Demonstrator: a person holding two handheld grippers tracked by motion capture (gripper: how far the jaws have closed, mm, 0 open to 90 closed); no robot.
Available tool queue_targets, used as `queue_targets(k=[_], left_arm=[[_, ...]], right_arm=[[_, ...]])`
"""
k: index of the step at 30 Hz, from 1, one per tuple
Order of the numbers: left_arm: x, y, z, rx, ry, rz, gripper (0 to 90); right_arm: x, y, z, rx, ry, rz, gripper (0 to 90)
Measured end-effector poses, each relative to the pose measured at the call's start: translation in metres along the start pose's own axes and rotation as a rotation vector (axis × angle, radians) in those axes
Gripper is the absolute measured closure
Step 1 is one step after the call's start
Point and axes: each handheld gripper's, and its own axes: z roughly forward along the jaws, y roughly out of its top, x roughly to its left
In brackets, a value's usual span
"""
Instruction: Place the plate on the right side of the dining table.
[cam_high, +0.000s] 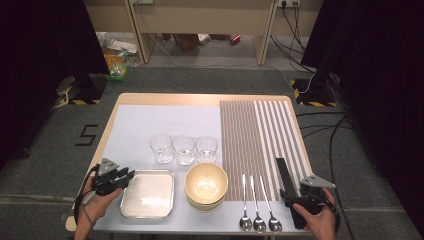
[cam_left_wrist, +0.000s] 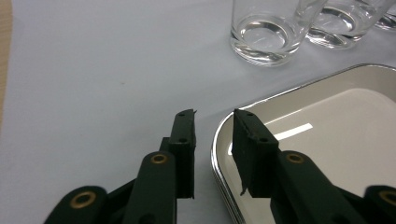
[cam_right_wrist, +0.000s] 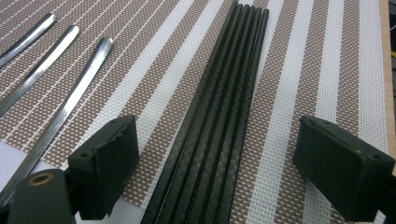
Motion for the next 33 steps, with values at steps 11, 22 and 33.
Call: queue_targets(k=[11, 22, 33], left_arm=[[0.0, 0.002, -0.001, -0.004, -0.009, 0.026, 86.6], [0.002, 0.012, -0.011, -0.059, 0.008, 0.029, 87.7], [0.018, 0.004, -0.013, -0.038, 0.0, -0.061, 78.3]], right_arm=[[0.0, 0.0, 0.0, 0.0, 0.0, -0.001, 14.3], [0.0, 0.0, 0.0, 0.0, 0.0, -0.002, 14.3], [0.0, 0.0, 0.0, -0.001, 0.001, -0.002, 14.3]])
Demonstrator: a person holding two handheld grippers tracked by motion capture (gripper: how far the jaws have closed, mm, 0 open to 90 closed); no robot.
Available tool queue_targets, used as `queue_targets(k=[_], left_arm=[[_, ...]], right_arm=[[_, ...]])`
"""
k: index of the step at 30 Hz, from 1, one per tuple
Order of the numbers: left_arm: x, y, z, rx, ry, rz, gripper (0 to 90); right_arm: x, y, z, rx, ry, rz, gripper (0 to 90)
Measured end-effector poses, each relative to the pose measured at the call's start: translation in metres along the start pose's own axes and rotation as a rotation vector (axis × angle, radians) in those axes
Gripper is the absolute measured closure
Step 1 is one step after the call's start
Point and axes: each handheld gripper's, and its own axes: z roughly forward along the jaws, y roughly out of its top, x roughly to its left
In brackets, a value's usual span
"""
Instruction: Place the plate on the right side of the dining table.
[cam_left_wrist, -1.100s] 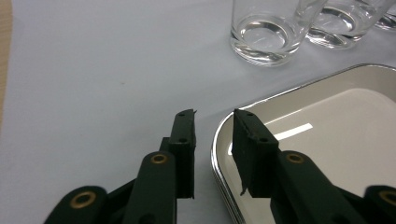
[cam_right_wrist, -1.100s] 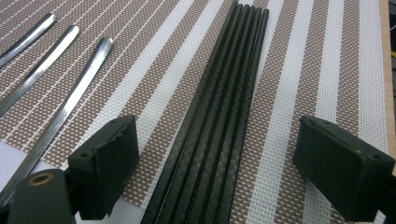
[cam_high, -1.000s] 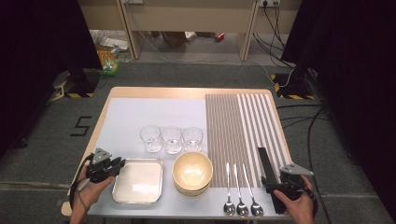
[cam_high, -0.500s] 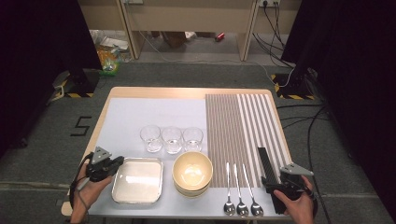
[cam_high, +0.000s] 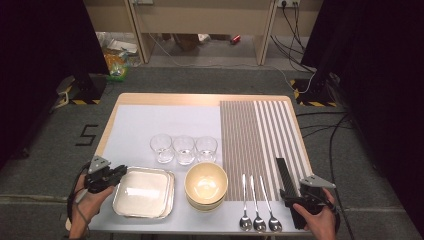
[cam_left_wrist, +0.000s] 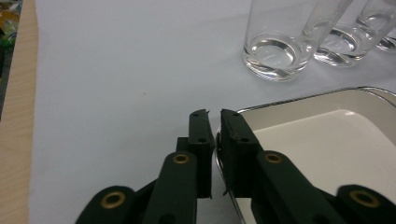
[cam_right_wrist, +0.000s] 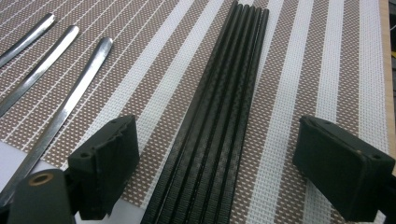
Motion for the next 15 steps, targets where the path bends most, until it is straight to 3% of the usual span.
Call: queue_targets(k=[6, 10, 13, 15], left_arm=[[0.0035, -0.0043, -0.0005, 0.069, -0.056, -0.08, 67.7], [0.0067, -0.0062, 0.0017, 0.09, -0.097, -0.136, 67.9], [0.0086, -0.0075, 0.0047, 0.075, -0.135, -0.192, 71.2], [0.0103, -0.0067, 0.0045, 0.084, -0.147, -0.189, 76.6]], right_arm=[[0.0002, -0.0001, 0.0, 0.001, 0.0, 0.0, 14.3], [0.0002, -0.0001, 0.0, 0.001, -0.001, 0.0, 14.3], [0.0002, -0.0001, 0.0, 0.001, 0.0, 0.0, 14.3], [0.0001, -0.0001, 0.0, 0.001, 0.0, 0.0, 14.3]])
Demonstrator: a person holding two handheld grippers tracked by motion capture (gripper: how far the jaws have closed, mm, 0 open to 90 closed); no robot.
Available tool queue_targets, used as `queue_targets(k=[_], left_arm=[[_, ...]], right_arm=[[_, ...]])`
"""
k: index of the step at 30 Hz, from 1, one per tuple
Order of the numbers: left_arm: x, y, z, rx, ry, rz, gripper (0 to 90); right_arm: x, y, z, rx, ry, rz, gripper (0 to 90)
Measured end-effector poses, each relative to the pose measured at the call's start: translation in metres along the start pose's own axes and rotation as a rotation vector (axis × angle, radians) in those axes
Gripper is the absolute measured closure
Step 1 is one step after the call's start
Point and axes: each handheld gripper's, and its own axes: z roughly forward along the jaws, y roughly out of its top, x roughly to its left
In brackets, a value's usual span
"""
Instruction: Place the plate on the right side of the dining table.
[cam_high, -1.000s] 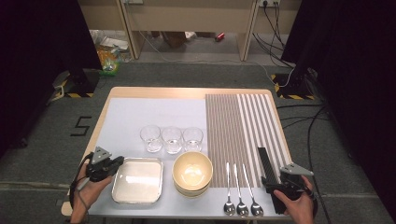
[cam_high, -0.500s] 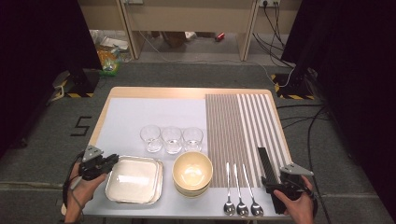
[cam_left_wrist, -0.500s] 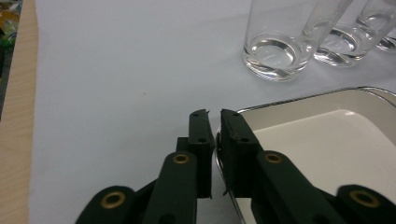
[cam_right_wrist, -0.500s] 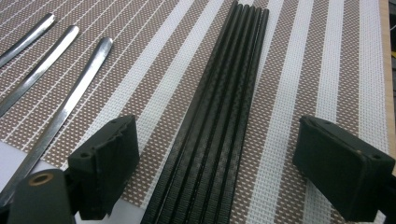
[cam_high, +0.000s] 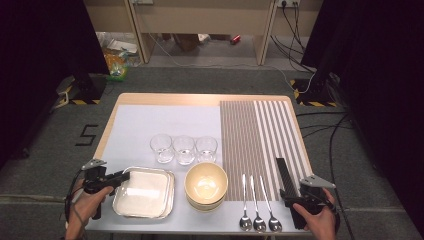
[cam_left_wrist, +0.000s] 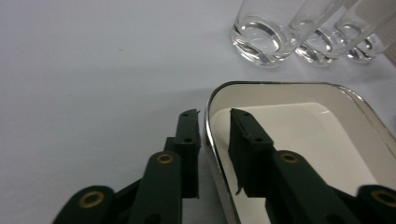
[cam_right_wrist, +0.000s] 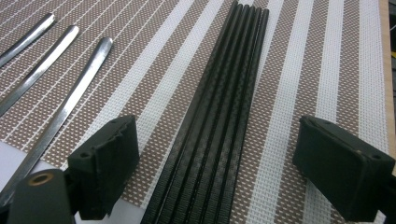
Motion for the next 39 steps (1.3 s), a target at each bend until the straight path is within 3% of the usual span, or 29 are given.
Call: queue_targets(k=[4, 11, 20, 27, 39], left_arm=[[-0.002, 0.003, -0.001, 0.004, 0.021, 0.013, 83.3], [-0.009, 0.011, 0.0, -0.068, 0.037, 0.055, 85.7], [-0.014, 0.021, -0.011, -0.168, 0.009, 0.061, 86.0], [-0.021, 0.033, -0.026, -0.221, 0.013, 0.107, 86.5], [-0.039, 0.058, -0.041, -0.269, -0.042, 0.147, 86.6]], right_arm=[[0.0, 0.0, 0.0, 0.0, 0.0, 0.0, 14.3], [0.0, 0.0, 0.0, -0.001, -0.001, -0.001, 14.3], [0.0, 0.0, 0.0, 0.001, 0.001, 0.003, 14.3], [0.0, 0.0, 0.0, 0.0, -0.001, 0.0, 14.3], [-0.002, 0.001, -0.001, -0.004, 0.003, 0.009, 16.9]])
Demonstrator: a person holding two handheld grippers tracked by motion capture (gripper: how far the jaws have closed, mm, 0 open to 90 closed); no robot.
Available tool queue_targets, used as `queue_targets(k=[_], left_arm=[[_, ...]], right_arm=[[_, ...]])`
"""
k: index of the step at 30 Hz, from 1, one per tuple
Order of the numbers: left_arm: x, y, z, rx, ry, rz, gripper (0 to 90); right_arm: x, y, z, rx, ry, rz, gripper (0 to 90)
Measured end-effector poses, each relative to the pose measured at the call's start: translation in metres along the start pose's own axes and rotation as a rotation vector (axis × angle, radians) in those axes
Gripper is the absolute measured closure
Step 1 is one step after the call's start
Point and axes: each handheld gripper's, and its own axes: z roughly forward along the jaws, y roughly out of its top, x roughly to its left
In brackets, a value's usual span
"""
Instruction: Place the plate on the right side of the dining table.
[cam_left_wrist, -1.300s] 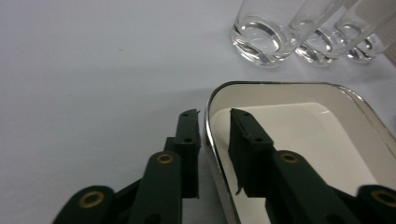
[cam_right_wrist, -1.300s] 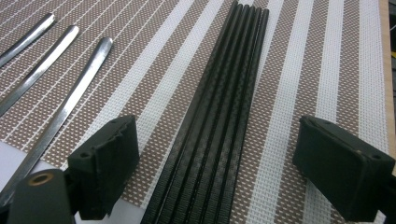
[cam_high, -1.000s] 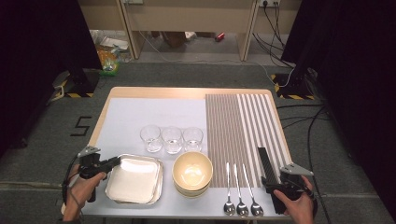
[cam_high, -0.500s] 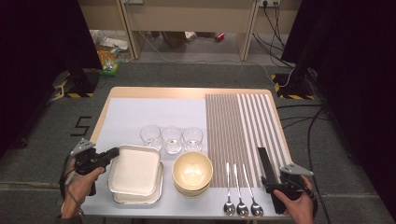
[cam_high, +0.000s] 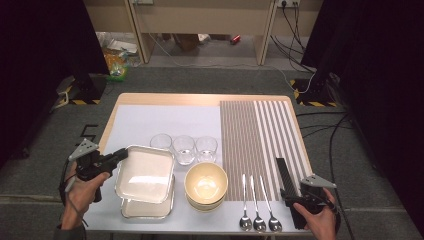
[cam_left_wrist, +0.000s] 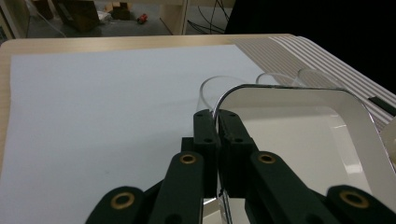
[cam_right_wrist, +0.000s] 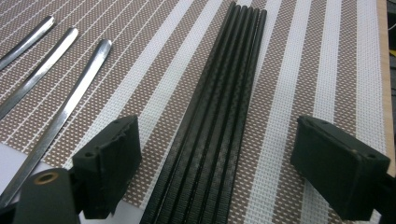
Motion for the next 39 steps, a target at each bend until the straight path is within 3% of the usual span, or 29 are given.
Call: queue_targets(k=[2, 4, 10, 18, 23, 27, 39], left_arm=[[-0.004, 0.008, -0.002, -0.008, -0.006, 0.011, 86.6], [-0.007, 0.016, -0.003, -0.02, -0.012, 0.017, 86.6], [-0.02, 0.039, 0.001, -0.039, -0.045, 0.03, 86.7], [-0.033, 0.057, 0.014, -0.051, -0.063, 0.033, 86.7], [-0.035, 0.061, 0.023, -0.047, -0.062, 0.03, 86.6], [-0.033, 0.062, 0.028, -0.043, -0.058, 0.02, 86.7], [-0.028, 0.066, 0.034, -0.036, -0.041, 0.011, 86.7]], right_arm=[[-0.001, 0.001, -0.002, -0.009, -0.012, 0.001, 23.0], [-0.001, 0.004, -0.006, -0.022, -0.054, -0.018, 21.5], [0.006, 0.023, -0.027, -0.114, -0.022, -0.022, 23.3], [0.018, 0.059, -0.044, -0.177, 0.032, -0.055, 25.7], [0.023, 0.084, -0.04, -0.204, 0.069, -0.07, 27.1], [0.028, 0.102, -0.034, -0.202, 0.071, -0.095, 27.8], [0.044, 0.137, -0.021, -0.224, 0.126, -0.101, 31.0]])
